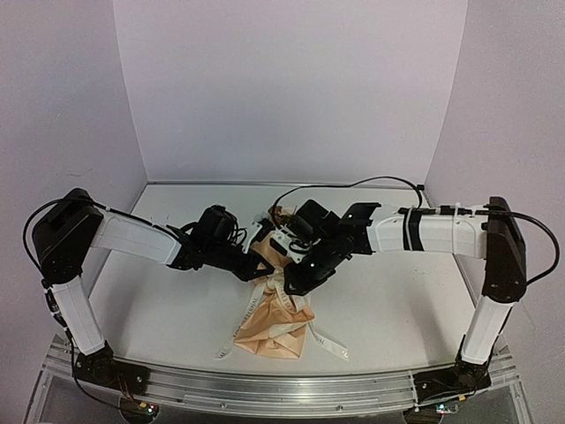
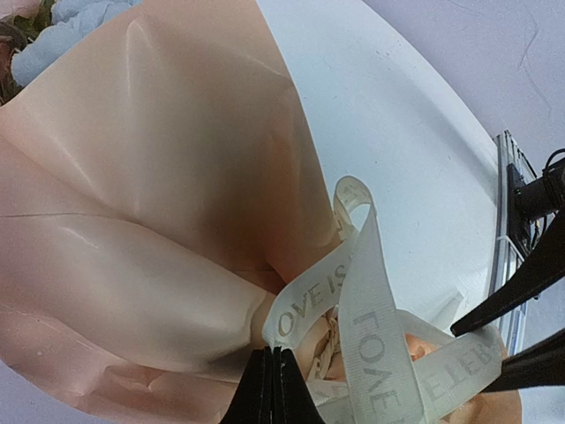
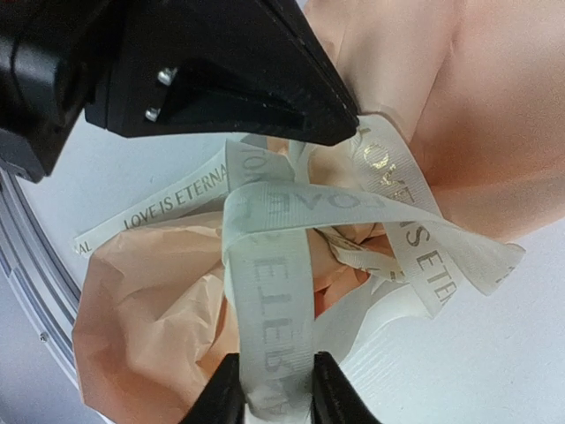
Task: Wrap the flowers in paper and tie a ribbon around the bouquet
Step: Tie the half-tied ribbon around the folded bouquet.
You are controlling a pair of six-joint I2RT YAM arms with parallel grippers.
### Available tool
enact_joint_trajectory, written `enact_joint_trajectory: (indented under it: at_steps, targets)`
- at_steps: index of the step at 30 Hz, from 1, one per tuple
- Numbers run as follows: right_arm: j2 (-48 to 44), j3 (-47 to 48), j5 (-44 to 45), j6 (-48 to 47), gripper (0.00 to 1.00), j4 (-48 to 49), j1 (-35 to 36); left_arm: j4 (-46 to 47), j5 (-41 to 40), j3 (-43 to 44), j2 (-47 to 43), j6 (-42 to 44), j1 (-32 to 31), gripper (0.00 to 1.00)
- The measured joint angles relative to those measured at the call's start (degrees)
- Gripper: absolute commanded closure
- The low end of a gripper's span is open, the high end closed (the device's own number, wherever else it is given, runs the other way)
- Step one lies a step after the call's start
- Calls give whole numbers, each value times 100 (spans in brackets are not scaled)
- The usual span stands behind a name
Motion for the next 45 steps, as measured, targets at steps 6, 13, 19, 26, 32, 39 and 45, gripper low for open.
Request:
enact_joint_trajectory:
  at_steps: [6,13,19,26,32,39,45]
  targets:
    - [-2,-9,9,-4,100,-156,0,97,-48,-121,-132,-7,0,100]
    - [-172,-9,318,-205,100,-487,-5,216,-205,-389,-418,-63,0,100]
    - [-295,1,388,-218,99,-642,-104,327,-298,-620,-556,-160,0,100]
    - [-295,112,179,52,93,-767,-261,406,-302,-691,-625,-177,0,100]
    - [-293,327,2,204,94,-781,-269,405,-301,-691,-625,-177,0,100]
    - [-289,420,17,109,100,-1019,-277,407,-309,-694,-626,-177,0,100]
    - [-279,565,12,16,100,-1243,-536,480,-364,-864,-796,-231,0,100]
